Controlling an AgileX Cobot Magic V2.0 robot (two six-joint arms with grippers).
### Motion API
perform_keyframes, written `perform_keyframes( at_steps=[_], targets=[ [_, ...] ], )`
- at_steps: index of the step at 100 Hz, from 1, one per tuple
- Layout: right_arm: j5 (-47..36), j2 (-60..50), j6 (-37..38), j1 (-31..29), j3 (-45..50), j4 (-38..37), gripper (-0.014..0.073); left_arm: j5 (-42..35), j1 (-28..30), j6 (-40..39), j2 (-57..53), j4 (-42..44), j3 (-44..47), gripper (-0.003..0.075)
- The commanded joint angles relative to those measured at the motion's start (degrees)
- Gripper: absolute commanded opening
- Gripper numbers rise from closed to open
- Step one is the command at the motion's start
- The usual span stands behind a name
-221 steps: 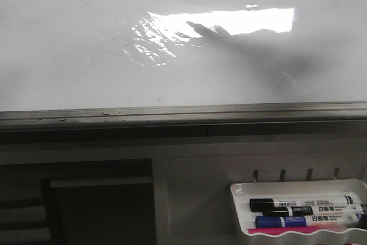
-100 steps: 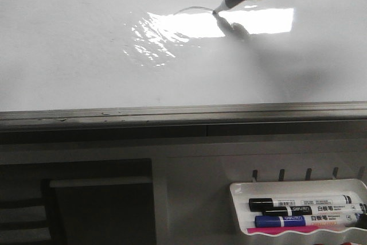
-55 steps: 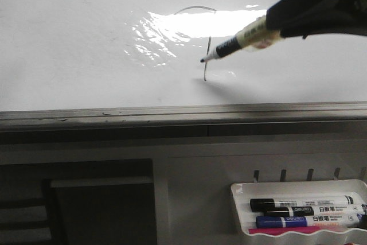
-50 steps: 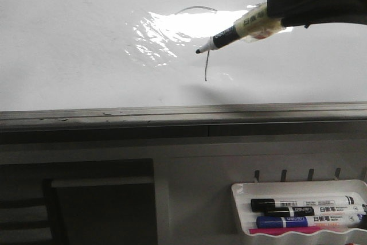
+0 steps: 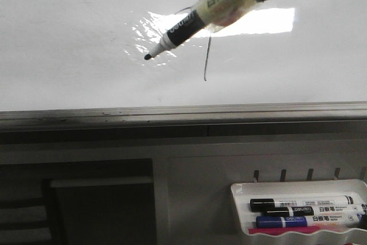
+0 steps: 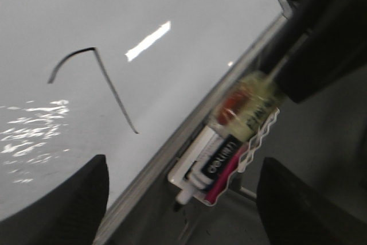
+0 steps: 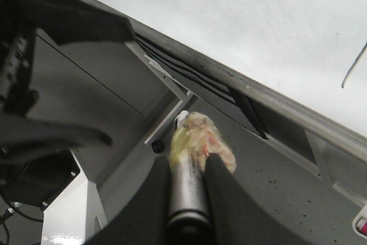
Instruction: Write number 7 on whiteboard
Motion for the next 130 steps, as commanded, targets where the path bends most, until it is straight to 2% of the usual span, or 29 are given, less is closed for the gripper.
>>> perform_keyframes(
  at_steps=[1, 12, 39, 46, 60, 98, 101, 110, 125, 130],
  targets=[
    [1.35, -0.42, 2.81, -0.41, -4.11, -1.63, -0.0062, -5.42, -3.14, 0.61, 2.13, 0.71, -2.83, 0.0491],
    [3.22, -0.42, 4.85, -0.41, -5.83, -5.25, -0.0062, -5.57, -3.87, 0.61, 5.49, 1.77, -4.5, 0.0491],
    [5.49, -0.42, 6.35, -0.41, -7.81, -5.96, -0.0062, -5.24, -3.99, 0.61, 9.69, 1.97, -6.64, 0.0491],
    [5.49, -0.42, 6.35, -0.41, -7.81, -6.11, -0.0062, -5.24, -3.99, 0.61, 10.24, 2.97, -6.64, 0.0469],
    [5.49, -0.42, 6.35, -0.41, -7.81, -6.11, -0.0062, -5.13, -3.99, 0.61, 10.89, 5.41, -6.64, 0.0336],
    [5.54, -0.42, 6.35, -0.41, -7.81, -6.11, -0.006, -5.46, -3.99, 0.61, 10.89, 5.44, -6.64, -0.0022],
    [5.8, -0.42, 6.35, -0.41, -7.81, -6.11, -0.0053, -5.46, -3.99, 0.61, 10.89, 5.44, -6.64, -0.002],
    [6.31, -0.42, 6.35, -0.41, -7.81, -6.11, 0.0051, -5.34, -3.99, 0.61, 10.89, 5.44, -6.64, -0.002],
    [5.87, -0.42, 6.35, -0.41, -7.81, -6.34, 0.0391, -5.34, -3.77, 0.5, 10.78, 5.44, -6.64, -0.002],
    [5.44, -0.67, 6.35, -0.83, -7.96, -7.09, 0.0467, -5.34, -3.18, 0.19, 10.78, 4.91, -6.64, -0.002]
  ],
)
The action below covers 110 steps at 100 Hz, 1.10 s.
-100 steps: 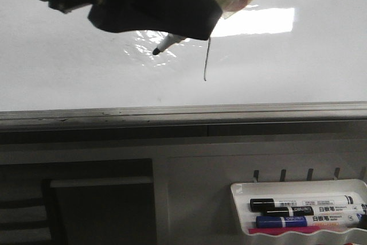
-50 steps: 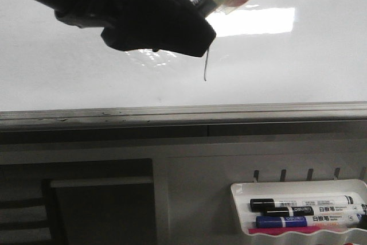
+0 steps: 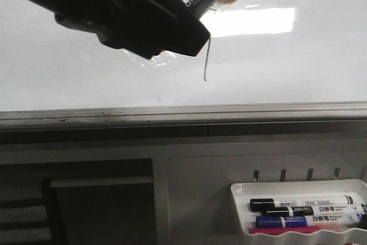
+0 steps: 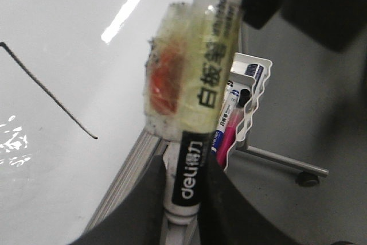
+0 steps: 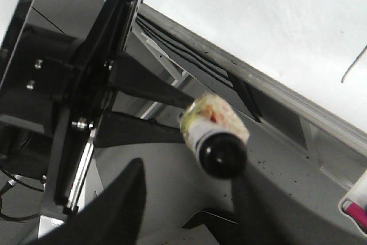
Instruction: Write number 7 on whiteboard
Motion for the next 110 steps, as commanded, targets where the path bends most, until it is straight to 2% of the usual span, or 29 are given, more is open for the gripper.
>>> perform_keyframes(
  at_steps=[1, 5, 15, 29, 36, 46, 62, 79, 110],
  targets=[
    [-0.86, -0.78, -0.13, -0.97, -1.94, 1.32, 0.0475, -4.11, 0.66, -1.36, -1.34, -2.12, -2.08, -0.002],
    [-0.65, -1.4, -0.13, -1.84, -2.42, -0.12, 0.0503, -4.11, 1.66, -1.36, -1.76, -3.87, -2.08, -0.002],
    [0.17, -3.73, 0.02, -6.04, -3.49, -4.52, 0.0498, -4.76, 5.39, -1.36, -3.86, -10.42, -1.14, -0.002],
    [0.93, -8.29, 2.02, -13.96, -3.58, -11.73, 0.049, -9.12, 11.96, -1.36, -8.48, -25.07, 2.02, -0.002],
    [0.84, -9.65, 3.33, -16.27, -2.92, -12.23, 0.0489, -11.22, 14.4, -1.36, -10.18, -31.65, 3.91, -0.002],
    [0.55, -11.62, 3.43, -16.58, -1.37, -11.48, 0.0489, -12.04, 17.79, -1.36, -10.93, -37.79, 5.65, -0.002],
    [0.55, -12.66, 3.43, -16.58, 0.39, -9.88, 0.0489, -12.3, 22.44, -1.36, -8.4, -42.91, 5.93, -0.002],
    [0.55, -12.66, 3.43, -16.58, 0.52, -8.89, 0.0489, -9.59, 25.74, -1.36, -3.12, -43.28, 4.92, -0.002],
    [0.55, -12.66, 3.43, -16.58, 0.52, -8.25, 0.0489, -7.95, 25.74, -0.82, 3.33, -42.46, -0.06, -0.002]
  ],
)
